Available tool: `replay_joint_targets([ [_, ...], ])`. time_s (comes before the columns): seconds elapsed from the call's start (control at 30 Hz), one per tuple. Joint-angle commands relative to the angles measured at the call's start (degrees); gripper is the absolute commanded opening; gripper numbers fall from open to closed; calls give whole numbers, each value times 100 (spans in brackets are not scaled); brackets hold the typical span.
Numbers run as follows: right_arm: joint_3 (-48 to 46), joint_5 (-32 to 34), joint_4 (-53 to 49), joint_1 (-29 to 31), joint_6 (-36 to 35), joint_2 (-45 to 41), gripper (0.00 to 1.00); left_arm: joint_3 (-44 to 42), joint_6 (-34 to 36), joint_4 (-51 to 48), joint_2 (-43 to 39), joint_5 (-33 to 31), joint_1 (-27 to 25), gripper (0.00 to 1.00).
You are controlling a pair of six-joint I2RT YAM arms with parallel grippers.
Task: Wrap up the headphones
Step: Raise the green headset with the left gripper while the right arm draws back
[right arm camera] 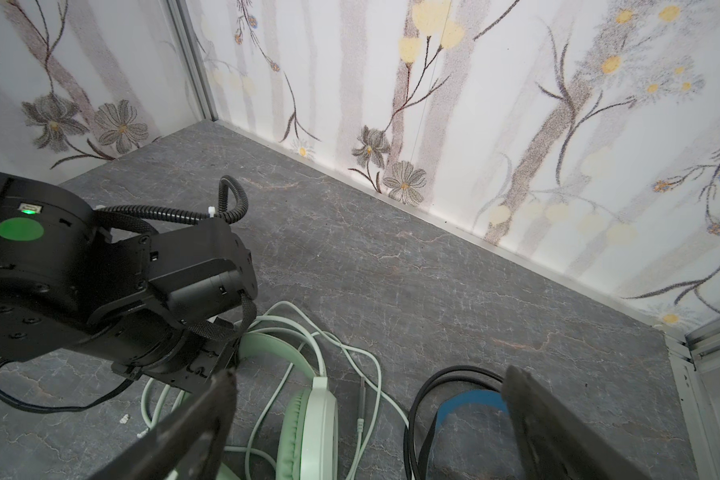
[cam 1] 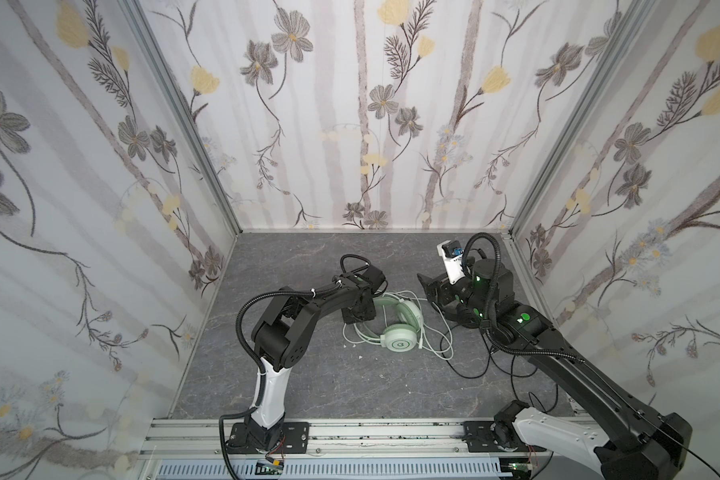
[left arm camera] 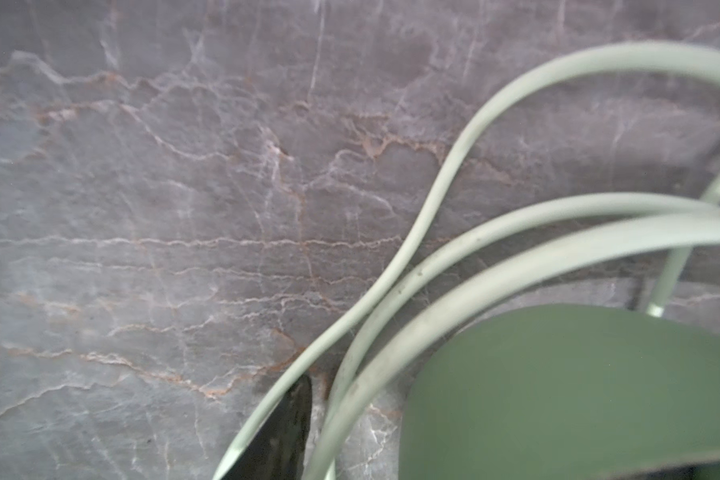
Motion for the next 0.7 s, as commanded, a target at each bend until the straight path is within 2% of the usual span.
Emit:
replay_joint_targets([
  [0.0,-26,63,206,-12,-67,-52,100,-37,229,-109,219,48,-6,43],
  [0.07,-46,83,199,-25,-81,-77,100,-37,300,-180,235,-18,-42,39],
  [0.3,-60,19,205,-91,22,-72,100,-3,491,-211,374,-263,-89,9],
  [0.4,-95,-76,116,-164,113,-144,100,205,763,-271,238,-485,-144,0],
  [0.53,-298,-354,42,-309,234,-350,100,217,1299,-180,-221,-715,-187,0],
  [0.67,-612,-1026,142,-536,506,-713,100,553,1736,-284,-852,-1153,-182,0],
])
